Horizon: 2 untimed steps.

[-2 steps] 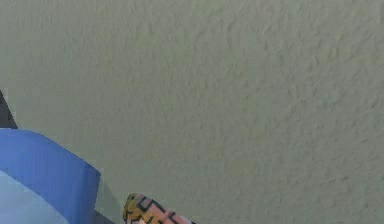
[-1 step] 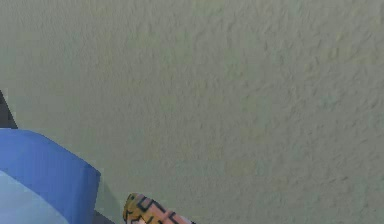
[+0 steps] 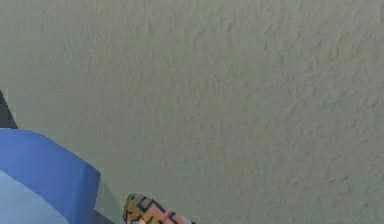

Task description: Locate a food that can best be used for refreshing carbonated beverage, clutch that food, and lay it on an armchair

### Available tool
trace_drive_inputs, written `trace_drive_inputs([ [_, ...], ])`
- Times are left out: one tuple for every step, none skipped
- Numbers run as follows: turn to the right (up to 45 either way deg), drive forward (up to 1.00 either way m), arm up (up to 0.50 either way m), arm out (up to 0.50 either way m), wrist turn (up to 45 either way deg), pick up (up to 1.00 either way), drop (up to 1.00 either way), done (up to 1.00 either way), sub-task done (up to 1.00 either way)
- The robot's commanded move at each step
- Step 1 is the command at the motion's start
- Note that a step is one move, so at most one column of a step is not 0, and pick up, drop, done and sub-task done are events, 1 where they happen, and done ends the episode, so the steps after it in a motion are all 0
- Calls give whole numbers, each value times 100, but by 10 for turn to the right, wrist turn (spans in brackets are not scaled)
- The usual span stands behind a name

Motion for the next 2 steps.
trace_drive_inputs([
  [0, 0, 30, 0, 0, 0, 0, 0, 0],
  [0, 0, 0, 0, -450, 0, 0, 0, 0],
])
